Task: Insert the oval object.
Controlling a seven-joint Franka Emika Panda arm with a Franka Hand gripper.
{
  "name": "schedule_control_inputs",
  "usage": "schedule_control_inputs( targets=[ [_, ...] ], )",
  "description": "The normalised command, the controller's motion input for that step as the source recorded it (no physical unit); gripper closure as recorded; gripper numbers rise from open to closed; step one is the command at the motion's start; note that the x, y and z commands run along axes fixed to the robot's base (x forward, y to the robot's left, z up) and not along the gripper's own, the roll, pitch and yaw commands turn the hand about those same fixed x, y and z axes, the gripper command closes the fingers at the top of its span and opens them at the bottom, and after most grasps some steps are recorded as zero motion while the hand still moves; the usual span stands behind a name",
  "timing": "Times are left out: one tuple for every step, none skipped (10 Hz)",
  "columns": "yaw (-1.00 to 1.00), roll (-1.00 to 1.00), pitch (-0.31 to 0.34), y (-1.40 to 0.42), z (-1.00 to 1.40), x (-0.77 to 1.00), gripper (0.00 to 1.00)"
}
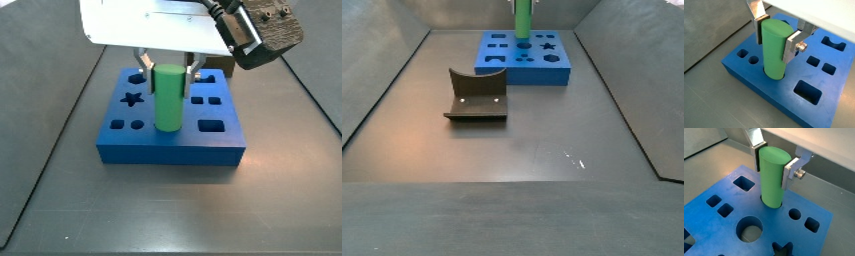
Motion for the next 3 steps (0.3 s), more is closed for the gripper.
schedule_control_inputs(
  targets=[
    [0.00,0.00,-0.060,0.00,-0.20,0.00,1.00],
    [0.00,-0.04,-0.081,0.00,-0.03,0.00,1.00],
    [0.00,0.00,0.000,0.00,0.00,0.00,1.00]
  ],
)
